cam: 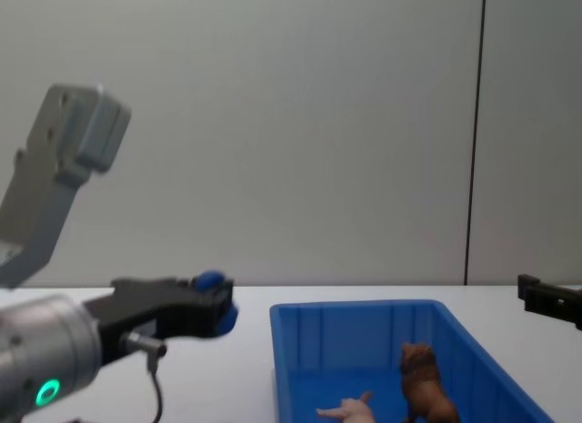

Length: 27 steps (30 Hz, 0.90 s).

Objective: Pick up the two dolls from the table and place them into the box.

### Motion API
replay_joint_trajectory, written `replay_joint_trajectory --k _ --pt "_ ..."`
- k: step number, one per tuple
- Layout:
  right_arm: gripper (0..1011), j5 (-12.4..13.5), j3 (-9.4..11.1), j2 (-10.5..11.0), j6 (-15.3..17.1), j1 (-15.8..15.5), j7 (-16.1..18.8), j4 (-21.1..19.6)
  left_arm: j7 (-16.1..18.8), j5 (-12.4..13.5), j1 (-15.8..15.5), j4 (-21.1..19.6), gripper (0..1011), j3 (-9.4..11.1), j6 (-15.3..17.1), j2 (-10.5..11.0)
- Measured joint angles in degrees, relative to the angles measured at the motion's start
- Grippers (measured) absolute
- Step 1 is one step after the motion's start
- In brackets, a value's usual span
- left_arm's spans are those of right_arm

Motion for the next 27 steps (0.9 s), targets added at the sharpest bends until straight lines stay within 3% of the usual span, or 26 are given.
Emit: replay_joint_trajectory --k 9,22,27 --pt "1001 0.0 0.0 0.0 0.0 0.0 0.0 0.0 -5.51 1.11 -3.4 0.2 141 0.0 -1.38 -2.05" --pt "1001 0.0 0.0 0.0 0.0 0.0 0.0 0.0 -12.28 2.88 -8.47 4.96 141 1.24 -1.96 -6.16" --pt "1001 0.0 0.0 0.0 0.0 0.0 0.0 0.0 -14.12 4.34 -10.45 8.01 255 1.76 -2.1 -7.75"
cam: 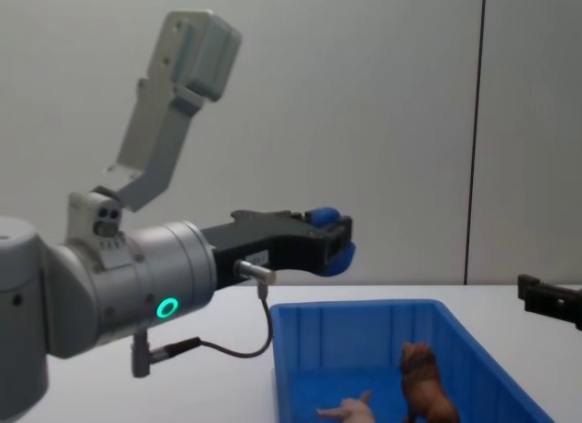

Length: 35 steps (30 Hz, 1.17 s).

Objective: Pick up the two dolls from the table and place them into the box.

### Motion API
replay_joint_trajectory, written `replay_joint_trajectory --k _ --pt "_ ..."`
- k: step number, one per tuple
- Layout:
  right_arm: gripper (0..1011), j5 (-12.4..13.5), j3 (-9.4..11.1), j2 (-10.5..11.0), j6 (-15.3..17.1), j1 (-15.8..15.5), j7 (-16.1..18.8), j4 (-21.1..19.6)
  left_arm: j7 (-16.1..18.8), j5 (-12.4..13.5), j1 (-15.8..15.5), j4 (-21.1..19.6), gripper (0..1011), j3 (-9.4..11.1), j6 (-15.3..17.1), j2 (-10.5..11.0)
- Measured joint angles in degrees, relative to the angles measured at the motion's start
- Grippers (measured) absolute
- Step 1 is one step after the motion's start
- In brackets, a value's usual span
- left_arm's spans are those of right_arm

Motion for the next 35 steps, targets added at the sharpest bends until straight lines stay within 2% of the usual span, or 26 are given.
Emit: replay_joint_trajectory --k 6,11,12,14,19,20,24,25,35 --pt "1001 0.0 0.0 0.0 0.0 0.0 0.0 0.0 -1.1 1.3 -1.51 2.57 446 0.32 -0.15 -1.1" --pt "1001 0.0 0.0 0.0 0.0 0.0 0.0 0.0 -1.63 1.96 -2.22 3.83 618 0.49 -0.22 -1.65" --pt "1001 0.0 0.0 0.0 0.0 0.0 0.0 0.0 -1.7 2.03 -2.32 3.99 618 0.51 -0.23 -1.73" --pt "1001 0.0 0.0 0.0 0.0 0.0 0.0 0.0 -1.88 2.25 -2.57 4.4 717 0.56 -0.25 -1.9" --pt "1001 0.0 0.0 0.0 0.0 0.0 0.0 0.0 -2.15 2.58 -2.97 5.07 849 0.65 -0.29 -2.18" --pt "1001 0.0 0.0 0.0 0.0 0.0 0.0 0.0 -2.2 2.64 -3.03 5.17 902 0.66 -0.29 -2.22" --pt "1001 0.0 0.0 0.0 0.0 0.0 0.0 0.0 -2.39 2.86 -3.29 5.63 957 0.71 -0.32 -2.41" --pt "1001 0.0 0.0 0.0 0.0 0.0 0.0 0.0 -2.43 2.88 -3.33 5.68 1001 0.72 -0.33 -2.44" --pt "1001 0.0 0.0 0.0 0.0 0.0 0.0 0.0 -2.64 3.16 -3.61 6.17 1001 0.77 -0.38 -2.65"
